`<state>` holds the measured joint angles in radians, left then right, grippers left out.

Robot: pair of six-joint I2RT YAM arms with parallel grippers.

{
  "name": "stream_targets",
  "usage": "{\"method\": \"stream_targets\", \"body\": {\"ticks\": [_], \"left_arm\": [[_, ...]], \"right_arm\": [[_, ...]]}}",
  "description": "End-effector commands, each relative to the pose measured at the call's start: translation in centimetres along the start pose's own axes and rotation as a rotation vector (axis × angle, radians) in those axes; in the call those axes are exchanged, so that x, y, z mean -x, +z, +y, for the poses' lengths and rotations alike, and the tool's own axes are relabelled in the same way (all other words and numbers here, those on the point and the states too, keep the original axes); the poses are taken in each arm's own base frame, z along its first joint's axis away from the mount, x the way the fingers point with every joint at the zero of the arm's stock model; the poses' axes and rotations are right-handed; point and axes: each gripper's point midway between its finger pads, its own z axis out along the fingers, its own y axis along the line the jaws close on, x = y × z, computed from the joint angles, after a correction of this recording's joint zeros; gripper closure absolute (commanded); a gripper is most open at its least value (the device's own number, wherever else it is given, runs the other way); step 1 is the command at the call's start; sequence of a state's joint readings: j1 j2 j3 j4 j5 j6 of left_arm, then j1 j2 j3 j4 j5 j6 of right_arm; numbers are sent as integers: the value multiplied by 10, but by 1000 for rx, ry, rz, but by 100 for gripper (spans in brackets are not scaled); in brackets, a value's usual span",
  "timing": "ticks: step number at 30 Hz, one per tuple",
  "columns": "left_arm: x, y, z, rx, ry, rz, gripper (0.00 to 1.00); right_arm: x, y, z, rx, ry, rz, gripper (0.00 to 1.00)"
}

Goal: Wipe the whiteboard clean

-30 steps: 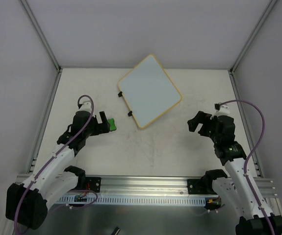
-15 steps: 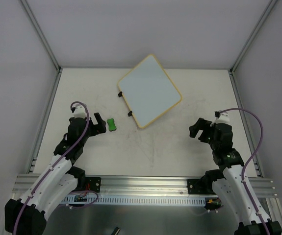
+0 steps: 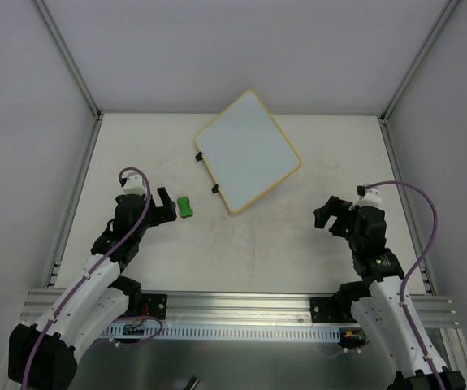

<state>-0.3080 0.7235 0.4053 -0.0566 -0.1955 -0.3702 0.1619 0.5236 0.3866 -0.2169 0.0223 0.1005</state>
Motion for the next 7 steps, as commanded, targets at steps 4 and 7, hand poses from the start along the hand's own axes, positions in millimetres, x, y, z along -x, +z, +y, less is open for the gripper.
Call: {"method": "stream_targets", "body": {"ticks": [4,7], "left_arm": [[16,0,-2,-1,8,-57,1],[17,0,-3,-3,9,-60,1]], "right_arm": [[18,-1,4,9,7,-62,1],[18,-1,5,12,11,-66,1]]}}
